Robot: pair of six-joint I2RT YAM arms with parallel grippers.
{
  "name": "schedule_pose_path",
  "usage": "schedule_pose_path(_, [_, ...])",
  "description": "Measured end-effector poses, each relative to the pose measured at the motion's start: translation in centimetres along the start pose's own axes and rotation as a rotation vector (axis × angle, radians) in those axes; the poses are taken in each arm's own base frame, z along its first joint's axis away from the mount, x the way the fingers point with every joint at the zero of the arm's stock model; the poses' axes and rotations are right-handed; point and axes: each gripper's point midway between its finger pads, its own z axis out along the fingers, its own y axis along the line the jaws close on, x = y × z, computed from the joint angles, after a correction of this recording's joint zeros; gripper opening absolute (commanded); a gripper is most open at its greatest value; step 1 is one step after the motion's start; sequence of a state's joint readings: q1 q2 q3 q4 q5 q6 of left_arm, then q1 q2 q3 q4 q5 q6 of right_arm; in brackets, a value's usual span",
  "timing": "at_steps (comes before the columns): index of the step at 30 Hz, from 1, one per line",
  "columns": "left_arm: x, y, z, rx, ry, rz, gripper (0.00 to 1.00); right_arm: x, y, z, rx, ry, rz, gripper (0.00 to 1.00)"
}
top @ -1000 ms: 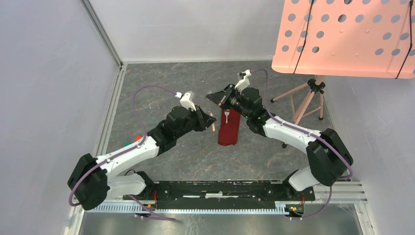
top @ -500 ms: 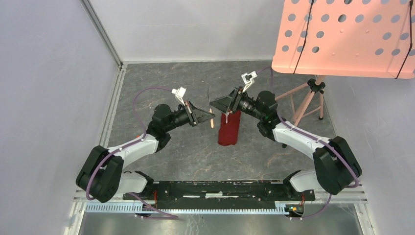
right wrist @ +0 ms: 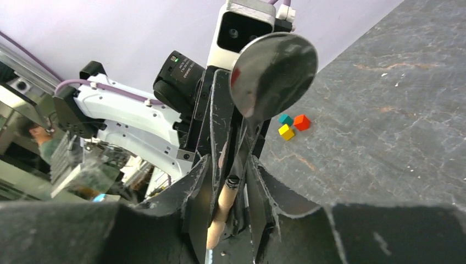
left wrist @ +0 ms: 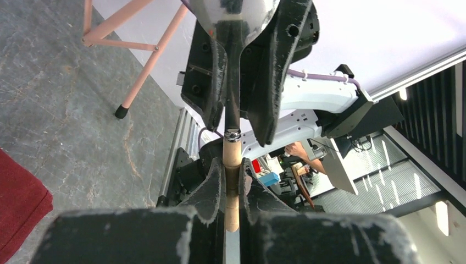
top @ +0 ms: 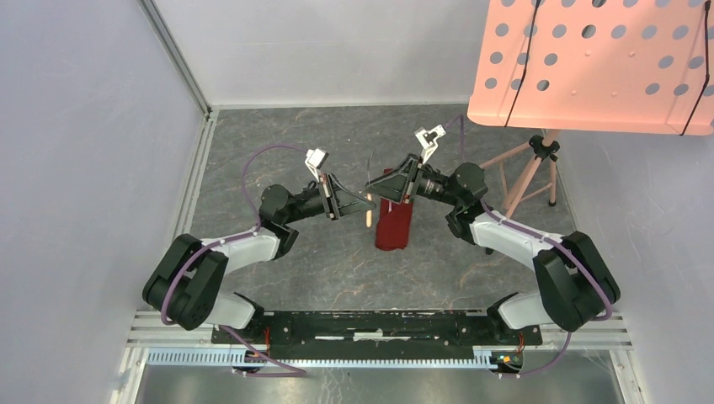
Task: Fold the napkin into a case and place the utensils inside
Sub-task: Pass from the left arm to the right, then insert the spoon into the folded napkin.
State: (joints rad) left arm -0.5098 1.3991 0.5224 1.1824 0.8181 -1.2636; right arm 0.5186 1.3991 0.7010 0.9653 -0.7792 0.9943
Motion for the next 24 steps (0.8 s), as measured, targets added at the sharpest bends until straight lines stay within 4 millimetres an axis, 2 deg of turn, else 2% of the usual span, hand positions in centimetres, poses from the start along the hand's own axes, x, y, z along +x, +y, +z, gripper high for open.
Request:
schedule_pose_path(3, [0.1, -0.2, -0.1, 0.011, 0.005, -0.002, 0.02, 0.2, -0.1, -0.1, -0.008, 0.002, 0.028, 0.18])
schedule_pose_path(6, [0.3, -0.4, -0.1, 0.019, 0.015, 0.003, 0.02, 0.2, -0.1, -0.1, -0.009, 0.006, 0.044, 0.13])
schedule_pose_path(8, [0.4, -0.4, -0.1, 0.020, 0.021, 0.003, 0.02, 0.3, -0.1, 0.0, -0.008, 0.008, 0.054, 0.00])
schedule_pose_path(10, [0.5, -0.3, -0.2, 0.017, 0.025, 0.002, 0.06, 0.4, -0.2, 0.0, -0.006, 0.008, 0.069, 0.00])
schedule_pose_path(13, [0.5, 0.1, -0.2, 0.000, 0.025, 0.012, 0.39, 0.5, -0.6, 0.0, 0.004, 0.011, 0.086, 0.00])
schedule_pose_path(15, [0.5, 1.0, -0.3, -0.044, 0.019, -0.002, 0.50, 0.5, -1.1, 0.0, 0.023, 0.009, 0.083, 0.00])
schedule_pose_path(16, [0.5, 1.5, -0.4, -0.074, 0.013, -0.014, 0.63, 0.5, -1.5, 0.0, 0.038, 0.007, 0.074, 0.00])
schedule_pose_path(19, [0.6, 3.1, -1.0, -0.176, -0.020, -0.030, 0.68, -0.1, -4.2, 0.1, 0.160, -0.009, 0.061, 0.00])
schedule_pose_path(24, [2.1, 6.7, -3.5, -0.402, -0.081, -0.047, 0.65, -3.3, -12.2, -0.9, 0.560, -0.057, 0.036, 0.00])
